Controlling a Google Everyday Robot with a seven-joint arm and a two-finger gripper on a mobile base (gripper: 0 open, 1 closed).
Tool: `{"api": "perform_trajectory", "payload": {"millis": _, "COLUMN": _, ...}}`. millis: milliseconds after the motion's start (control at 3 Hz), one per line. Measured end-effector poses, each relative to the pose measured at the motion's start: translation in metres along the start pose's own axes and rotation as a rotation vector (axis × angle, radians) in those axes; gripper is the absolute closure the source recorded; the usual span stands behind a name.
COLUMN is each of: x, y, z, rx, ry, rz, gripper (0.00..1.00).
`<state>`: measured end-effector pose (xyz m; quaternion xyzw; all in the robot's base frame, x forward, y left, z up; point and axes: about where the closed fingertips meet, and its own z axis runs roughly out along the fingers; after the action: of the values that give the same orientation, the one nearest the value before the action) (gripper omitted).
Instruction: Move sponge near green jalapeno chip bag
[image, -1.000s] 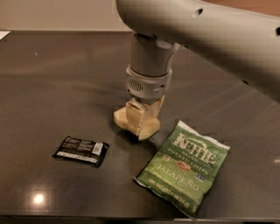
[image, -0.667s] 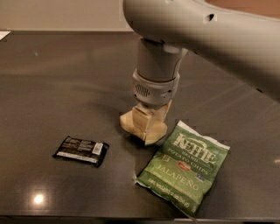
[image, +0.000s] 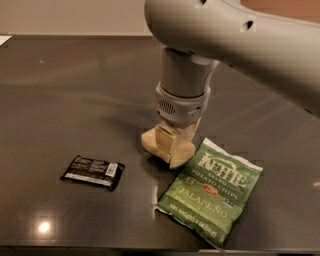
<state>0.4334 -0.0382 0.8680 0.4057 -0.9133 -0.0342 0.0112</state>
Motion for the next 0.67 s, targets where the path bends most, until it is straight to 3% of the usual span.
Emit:
{"api": "perform_trajectory", "payload": {"millis": 333, "x": -0.0019, "y": -0.0001, "z": -0.0006, "rx": 0.003, "ry": -0.011, "rz": 0.0, "gripper": 0.15}}
{"api": "perform_trajectory", "payload": {"millis": 667, "x": -0.0038, "y": -0.0002, "z": -0.0012, "rx": 0.005, "ry": -0.021, "rz": 0.0, "gripper": 0.0}}
